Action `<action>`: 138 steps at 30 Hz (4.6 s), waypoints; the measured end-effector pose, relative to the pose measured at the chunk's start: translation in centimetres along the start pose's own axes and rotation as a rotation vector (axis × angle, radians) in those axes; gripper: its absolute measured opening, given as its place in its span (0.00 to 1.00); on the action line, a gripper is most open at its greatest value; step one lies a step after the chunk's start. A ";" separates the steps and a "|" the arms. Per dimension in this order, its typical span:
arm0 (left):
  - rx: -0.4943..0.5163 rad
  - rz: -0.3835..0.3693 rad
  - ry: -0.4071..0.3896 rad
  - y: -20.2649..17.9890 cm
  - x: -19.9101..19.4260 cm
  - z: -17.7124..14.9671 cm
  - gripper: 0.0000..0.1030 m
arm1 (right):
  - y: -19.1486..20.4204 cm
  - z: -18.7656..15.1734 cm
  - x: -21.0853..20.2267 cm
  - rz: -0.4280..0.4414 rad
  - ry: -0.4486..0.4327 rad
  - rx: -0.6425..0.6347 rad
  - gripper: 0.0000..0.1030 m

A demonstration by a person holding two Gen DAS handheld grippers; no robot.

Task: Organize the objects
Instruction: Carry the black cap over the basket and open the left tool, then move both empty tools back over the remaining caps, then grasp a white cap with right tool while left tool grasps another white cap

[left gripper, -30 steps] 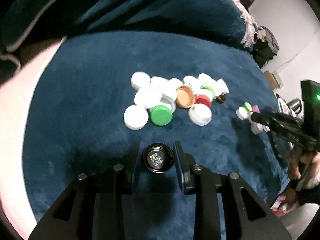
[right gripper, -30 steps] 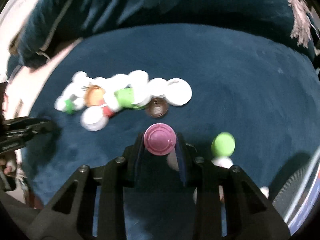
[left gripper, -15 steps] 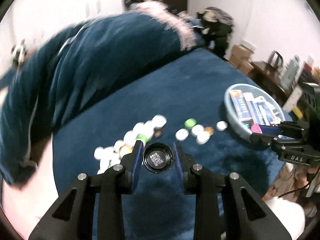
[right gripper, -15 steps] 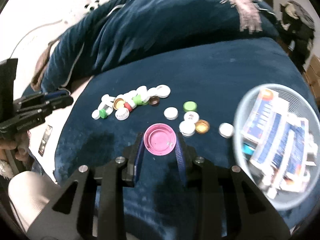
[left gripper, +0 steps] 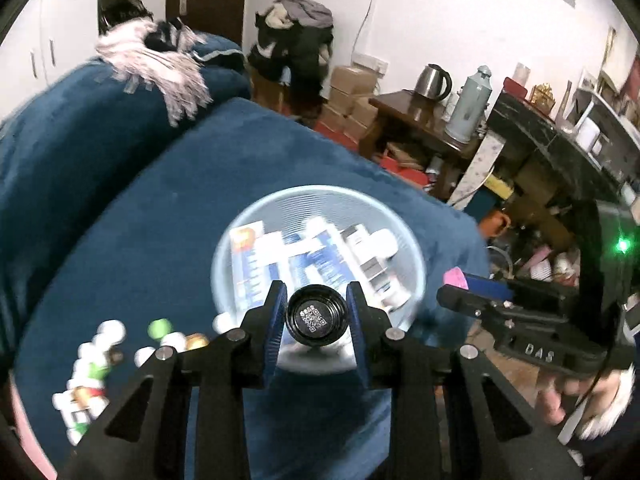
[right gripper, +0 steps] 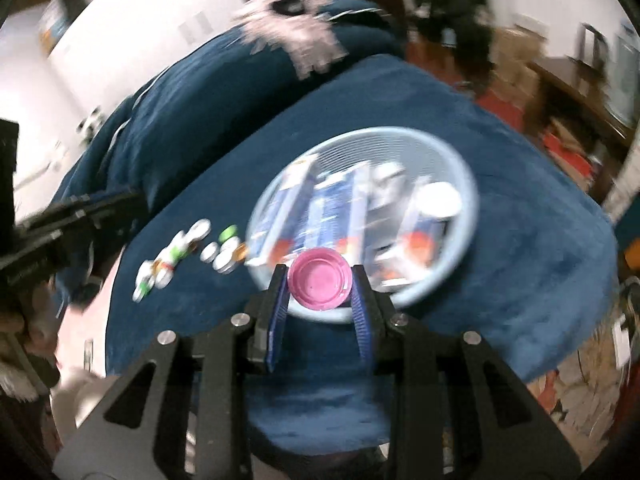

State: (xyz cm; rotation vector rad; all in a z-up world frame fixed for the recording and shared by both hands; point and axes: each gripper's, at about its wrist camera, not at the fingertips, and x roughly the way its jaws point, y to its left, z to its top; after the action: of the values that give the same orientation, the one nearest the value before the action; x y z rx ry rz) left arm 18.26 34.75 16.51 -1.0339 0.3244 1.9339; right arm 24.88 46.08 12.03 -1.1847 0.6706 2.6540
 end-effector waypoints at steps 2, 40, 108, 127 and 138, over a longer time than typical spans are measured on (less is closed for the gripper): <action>-0.020 -0.010 0.004 -0.6 1.5 1.4 0.30 | -1.1 1.0 0.0 -0.018 -0.014 0.032 0.30; -0.332 0.394 -0.057 13.1 -7.3 -7.9 0.99 | 3.8 2.6 2.8 -0.021 -0.032 -0.013 1.00; -1.048 0.376 -0.177 33.7 -17.7 -27.2 0.99 | 25.1 -3.3 27.6 -0.062 0.232 -0.442 0.69; -0.734 0.465 0.107 37.4 -2.4 -29.9 0.86 | 25.0 -7.7 21.8 0.104 0.255 -0.503 0.30; -0.689 0.377 0.117 37.4 -1.5 -29.4 0.31 | 25.1 -6.5 22.1 0.129 0.256 -0.515 0.30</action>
State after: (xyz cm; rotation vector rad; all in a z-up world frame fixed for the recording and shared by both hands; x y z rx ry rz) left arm 4.22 -4.33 -6.76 -1.6216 -0.1141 2.4009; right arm 6.34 20.01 0.31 -1.6782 0.0823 2.9098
